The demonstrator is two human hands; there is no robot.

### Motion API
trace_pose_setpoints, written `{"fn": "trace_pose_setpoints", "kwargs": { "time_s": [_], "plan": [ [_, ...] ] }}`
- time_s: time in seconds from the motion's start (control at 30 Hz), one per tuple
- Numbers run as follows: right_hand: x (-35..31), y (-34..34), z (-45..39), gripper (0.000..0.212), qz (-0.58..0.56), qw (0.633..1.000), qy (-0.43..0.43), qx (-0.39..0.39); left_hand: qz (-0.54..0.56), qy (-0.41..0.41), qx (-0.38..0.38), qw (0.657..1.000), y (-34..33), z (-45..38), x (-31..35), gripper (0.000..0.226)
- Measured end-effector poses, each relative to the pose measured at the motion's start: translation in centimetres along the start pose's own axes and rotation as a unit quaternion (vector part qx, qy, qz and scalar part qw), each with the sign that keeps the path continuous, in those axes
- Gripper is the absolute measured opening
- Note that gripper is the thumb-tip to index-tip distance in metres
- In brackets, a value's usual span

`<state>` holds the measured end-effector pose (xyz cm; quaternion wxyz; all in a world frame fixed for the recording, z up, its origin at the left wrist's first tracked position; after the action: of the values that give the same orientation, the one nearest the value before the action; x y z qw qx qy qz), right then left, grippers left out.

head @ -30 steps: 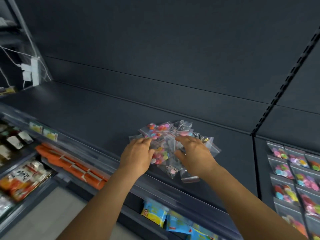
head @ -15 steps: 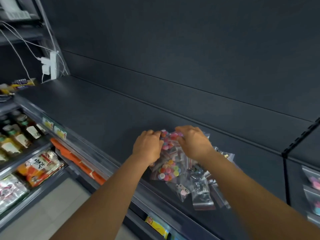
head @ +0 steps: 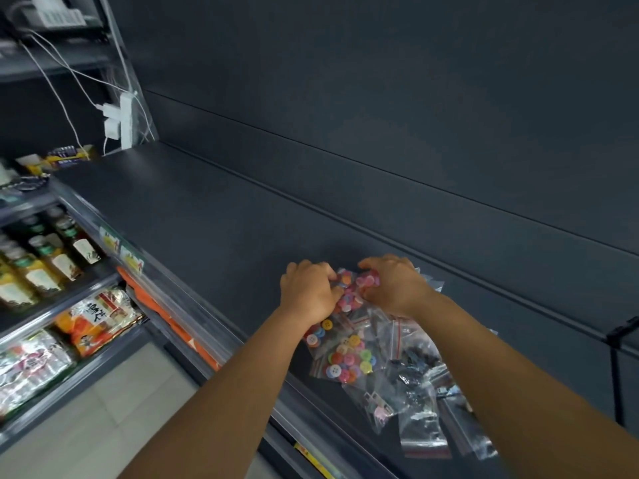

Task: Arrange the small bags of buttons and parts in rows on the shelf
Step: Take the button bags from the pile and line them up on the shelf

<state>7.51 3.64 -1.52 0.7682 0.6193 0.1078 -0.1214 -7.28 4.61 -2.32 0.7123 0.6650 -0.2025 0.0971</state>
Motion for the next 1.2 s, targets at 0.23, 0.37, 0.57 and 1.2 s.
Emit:
{"fn": "trace_pose_setpoints", "kwargs": {
  "time_s": [0.23, 0.37, 0.57, 1.2],
  "plan": [
    [0.4, 2.0, 1.7, 0.018, -0.088, 0.987, -0.004, 0.136, 0.096, -0.042, 0.064, 0.992, 0.8, 0.7, 0.2, 0.006],
    [1.0, 3.3, 3.3, 0.015, -0.17, 0.974, -0.032, 0.145, 0.183, -0.074, 0.061, 0.978, 2.4, 1.3, 1.4, 0.013],
    [2.9, 4.9, 7.2, 0.003, -0.35, 0.902, -0.081, 0.241, 0.271, -0.112, 0.008, 0.956, 3.8, 3.3, 4.2, 0.012],
    [10.7, 5.4, 24.7, 0.012, -0.432, 0.816, -0.197, 0.329, 0.364, -0.201, -0.164, 0.895, -0.6, 12.0, 17.5, 0.04]
  ]
}}
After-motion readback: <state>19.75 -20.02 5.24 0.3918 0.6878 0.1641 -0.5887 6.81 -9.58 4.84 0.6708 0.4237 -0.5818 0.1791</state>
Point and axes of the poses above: each hand's wrist, its own z-axis away from the middle knuckle, its own y-axis out of the back of the hand, x = y × z, the point moved 5 cm from there along -z, towards the middle knuckle
